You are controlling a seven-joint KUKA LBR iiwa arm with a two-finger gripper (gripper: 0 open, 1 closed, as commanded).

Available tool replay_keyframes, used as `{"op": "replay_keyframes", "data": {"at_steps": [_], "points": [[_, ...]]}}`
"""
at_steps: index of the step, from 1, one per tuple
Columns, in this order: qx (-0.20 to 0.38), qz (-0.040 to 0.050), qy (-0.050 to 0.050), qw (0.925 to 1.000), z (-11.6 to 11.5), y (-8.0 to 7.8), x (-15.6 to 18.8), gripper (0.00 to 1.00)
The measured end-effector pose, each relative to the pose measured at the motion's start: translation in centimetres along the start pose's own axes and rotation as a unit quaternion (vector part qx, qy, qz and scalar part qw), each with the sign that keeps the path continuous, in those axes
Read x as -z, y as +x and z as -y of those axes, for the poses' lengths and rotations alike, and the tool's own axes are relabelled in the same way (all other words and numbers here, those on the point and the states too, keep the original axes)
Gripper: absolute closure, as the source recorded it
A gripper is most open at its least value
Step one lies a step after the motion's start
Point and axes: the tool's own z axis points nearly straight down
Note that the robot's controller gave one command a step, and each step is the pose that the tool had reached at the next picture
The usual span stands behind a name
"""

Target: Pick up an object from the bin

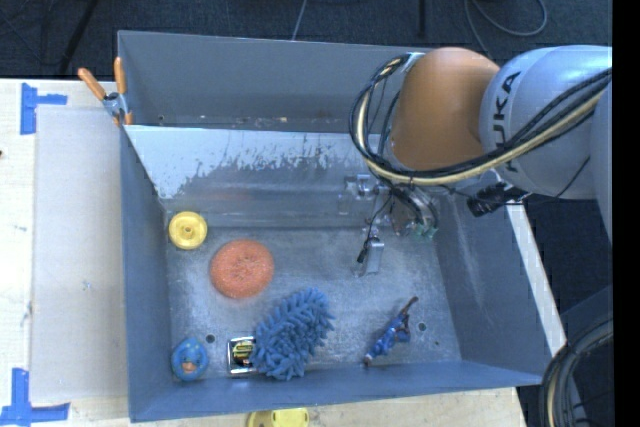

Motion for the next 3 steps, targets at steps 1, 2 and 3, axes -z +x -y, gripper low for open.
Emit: {"op": "replay_keyframes", "data": {"at_steps": [1,2,3], "points": [[0.0,0.004,0.0,1.0,0.0,-0.2,0.5,0.0],[0.167,0.0051,0.001,0.9859,-4.6,4.5,-4.4,0.0],[0.243,0.0027,0.0,0.97,-6.1,7.4,-3.0,0.0]]}}
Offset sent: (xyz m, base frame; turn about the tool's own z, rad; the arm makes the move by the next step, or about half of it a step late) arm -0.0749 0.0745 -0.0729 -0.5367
